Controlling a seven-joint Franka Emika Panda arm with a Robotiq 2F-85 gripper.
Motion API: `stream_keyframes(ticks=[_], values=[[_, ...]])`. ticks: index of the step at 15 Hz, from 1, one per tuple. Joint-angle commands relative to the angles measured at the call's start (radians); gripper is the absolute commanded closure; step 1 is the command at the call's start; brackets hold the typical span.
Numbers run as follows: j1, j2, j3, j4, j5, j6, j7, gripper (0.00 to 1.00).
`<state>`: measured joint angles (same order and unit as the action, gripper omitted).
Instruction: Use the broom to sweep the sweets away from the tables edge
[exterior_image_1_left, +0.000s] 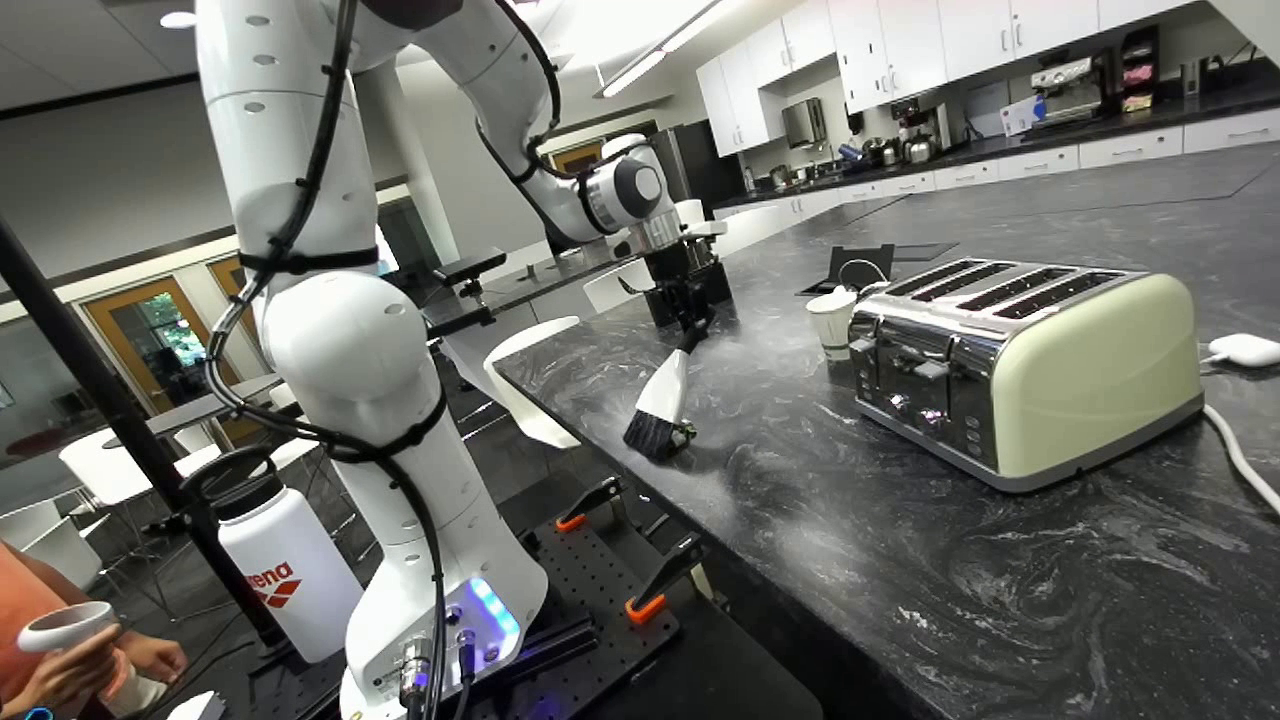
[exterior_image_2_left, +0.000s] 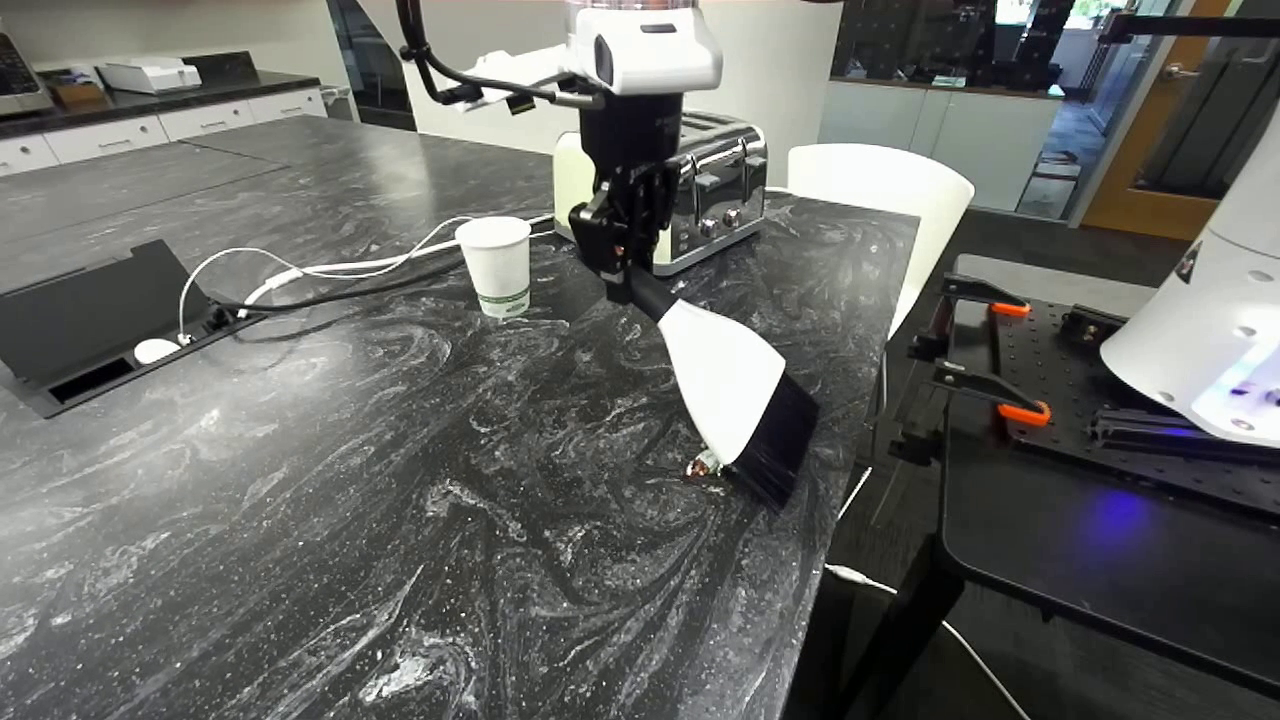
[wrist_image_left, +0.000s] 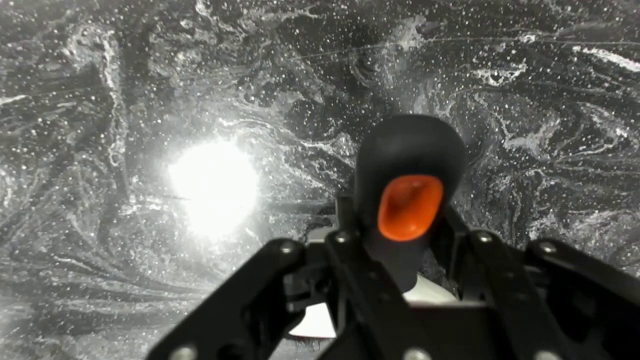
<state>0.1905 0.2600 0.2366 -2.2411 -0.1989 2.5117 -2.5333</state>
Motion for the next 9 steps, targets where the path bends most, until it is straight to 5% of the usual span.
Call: stream_keyframes(ticks=[1,9], values=[[-0.016,0.047,-0.003,0.070,-0.038,0.019,-0.031,0.86],[-0.022,0.128,-0.001,0.192,-0.056,0.019,-0.067,0.86]])
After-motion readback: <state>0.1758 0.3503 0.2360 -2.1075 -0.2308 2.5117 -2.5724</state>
